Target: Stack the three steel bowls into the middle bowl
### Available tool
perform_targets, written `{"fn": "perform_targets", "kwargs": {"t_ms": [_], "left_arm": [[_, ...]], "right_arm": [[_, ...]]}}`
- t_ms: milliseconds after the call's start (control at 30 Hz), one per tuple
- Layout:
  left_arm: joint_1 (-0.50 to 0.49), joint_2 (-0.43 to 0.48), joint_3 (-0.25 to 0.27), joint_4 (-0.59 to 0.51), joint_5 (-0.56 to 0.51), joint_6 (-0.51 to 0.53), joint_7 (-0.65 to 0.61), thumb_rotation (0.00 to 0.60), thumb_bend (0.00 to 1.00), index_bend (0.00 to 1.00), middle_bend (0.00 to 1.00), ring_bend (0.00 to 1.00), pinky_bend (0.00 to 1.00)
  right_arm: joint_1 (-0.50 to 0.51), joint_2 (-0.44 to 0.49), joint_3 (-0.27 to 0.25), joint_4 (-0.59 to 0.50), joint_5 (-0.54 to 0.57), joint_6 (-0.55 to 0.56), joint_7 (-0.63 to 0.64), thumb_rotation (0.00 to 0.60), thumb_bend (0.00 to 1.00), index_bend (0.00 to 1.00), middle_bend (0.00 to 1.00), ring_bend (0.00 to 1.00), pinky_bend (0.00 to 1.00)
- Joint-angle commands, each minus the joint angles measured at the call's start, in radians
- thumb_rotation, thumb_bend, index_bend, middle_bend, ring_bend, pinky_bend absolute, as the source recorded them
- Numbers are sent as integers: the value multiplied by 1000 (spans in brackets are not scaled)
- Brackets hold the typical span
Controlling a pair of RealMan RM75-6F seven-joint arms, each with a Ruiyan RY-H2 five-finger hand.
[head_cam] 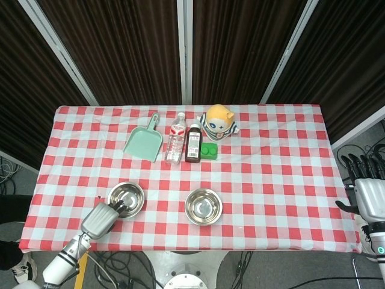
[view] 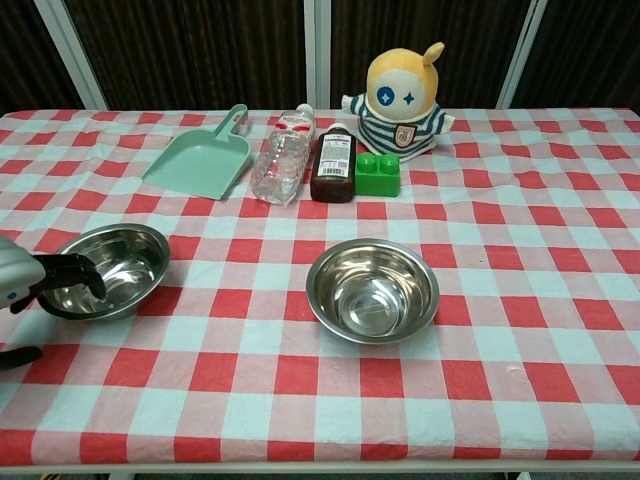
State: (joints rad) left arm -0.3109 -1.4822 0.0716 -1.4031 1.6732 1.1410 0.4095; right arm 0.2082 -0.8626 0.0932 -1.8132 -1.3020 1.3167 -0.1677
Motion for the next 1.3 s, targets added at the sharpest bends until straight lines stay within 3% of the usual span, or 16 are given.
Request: {"fn": "perform_targets", "kwargs": {"t_ms": [33,167,433,667,967,1300], "left_arm": [[-6,-20,-7,25,6,22,-8,600,280,403,431,652,837],[-11,-41,-8,58,12,38,-28,600,299,474,516,693,873],[-23,-68,1,110,14,42,-40,600,318,525,568,728,889],[-19,-137,-4,231,68,151,-105,600,353,664,708,818,941],[-20,-161,5,285,71,174,-124,600,378,700,743,842,951],[-43,-132,1,228,84,187,-106,600,382,708,751,853,952]], "right_arm": [[1,0,2,3,2,-4,2,600,14,25,42,0,0],[3,-2,3,7,3,-11,4,600,17,25,42,0,0],[3,-5,6,16,2,-16,11,600,18,25,43,0,0],[0,-7,5,23,0,-18,17,600,19,25,45,0,0],[1,-3,9,23,-2,-24,26,600,19,25,46,0,0],[-5,-2,12,29,-21,-10,46,600,20,24,47,0,0]]}}
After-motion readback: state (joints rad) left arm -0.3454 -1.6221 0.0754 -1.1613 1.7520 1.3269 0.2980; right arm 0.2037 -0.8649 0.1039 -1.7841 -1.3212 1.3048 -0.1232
